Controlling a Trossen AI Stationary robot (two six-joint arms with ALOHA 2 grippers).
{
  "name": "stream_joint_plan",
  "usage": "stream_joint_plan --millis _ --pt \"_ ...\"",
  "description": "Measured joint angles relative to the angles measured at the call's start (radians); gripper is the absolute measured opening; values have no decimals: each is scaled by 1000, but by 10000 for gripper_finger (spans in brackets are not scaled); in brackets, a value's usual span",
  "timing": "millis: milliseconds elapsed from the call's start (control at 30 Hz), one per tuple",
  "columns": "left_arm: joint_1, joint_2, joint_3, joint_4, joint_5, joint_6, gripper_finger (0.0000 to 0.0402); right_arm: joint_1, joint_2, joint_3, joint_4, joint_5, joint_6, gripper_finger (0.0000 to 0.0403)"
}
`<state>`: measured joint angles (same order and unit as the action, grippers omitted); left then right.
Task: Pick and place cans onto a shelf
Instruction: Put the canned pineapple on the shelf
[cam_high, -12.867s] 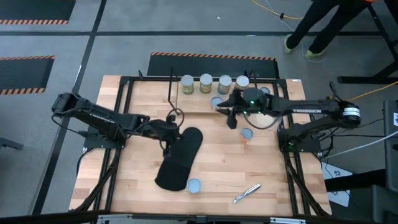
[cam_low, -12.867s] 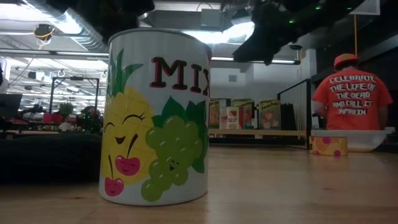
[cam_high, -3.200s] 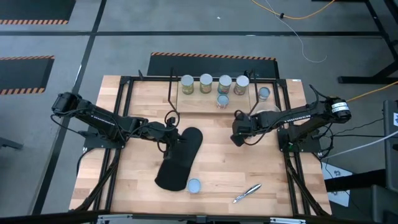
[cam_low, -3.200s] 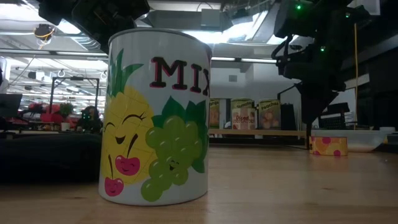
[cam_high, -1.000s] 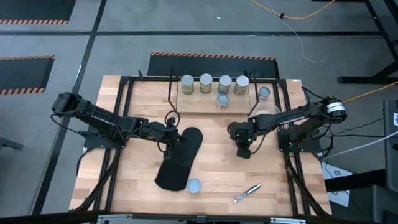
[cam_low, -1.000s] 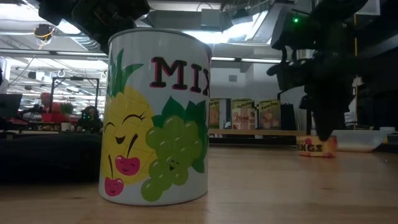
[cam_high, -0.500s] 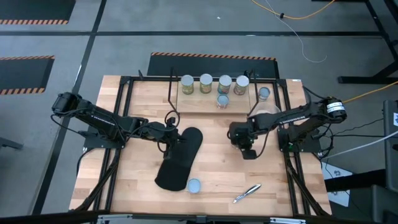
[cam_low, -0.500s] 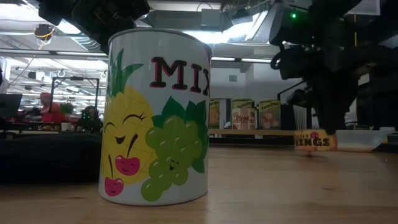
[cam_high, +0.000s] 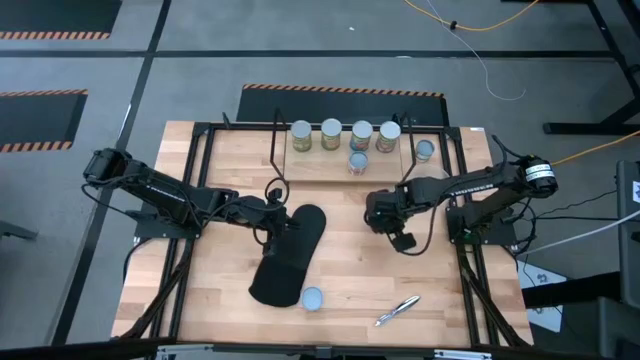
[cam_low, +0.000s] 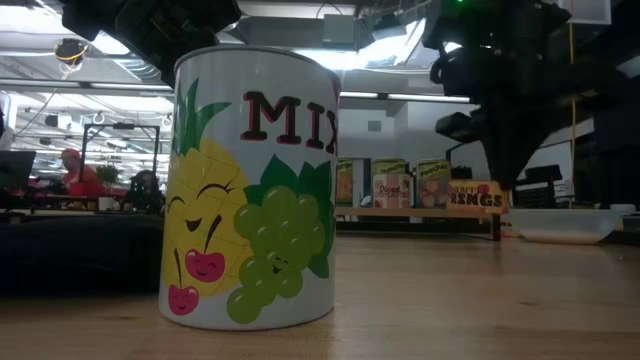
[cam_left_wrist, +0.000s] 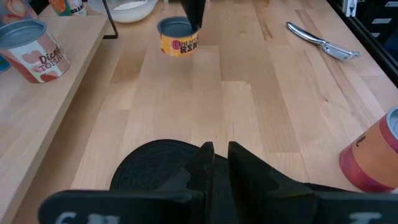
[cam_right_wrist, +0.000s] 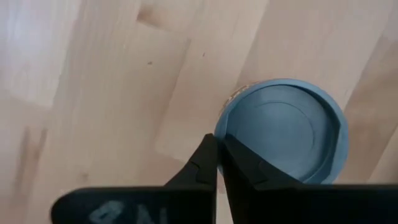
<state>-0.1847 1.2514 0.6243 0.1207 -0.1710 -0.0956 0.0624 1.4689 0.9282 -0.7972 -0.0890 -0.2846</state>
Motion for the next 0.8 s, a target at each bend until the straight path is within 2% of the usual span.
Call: stream_joint_plan --millis 300,600,800 --pt "0 0 0 0 0 0 41 0 0 -17 17 1 -300 24" --pt "0 0 0 0 0 0 41 -1 5 -17 41 1 -327 26" --pt "0 0 0 0 0 -1 41 -1 66 -17 57 1 -327 26"
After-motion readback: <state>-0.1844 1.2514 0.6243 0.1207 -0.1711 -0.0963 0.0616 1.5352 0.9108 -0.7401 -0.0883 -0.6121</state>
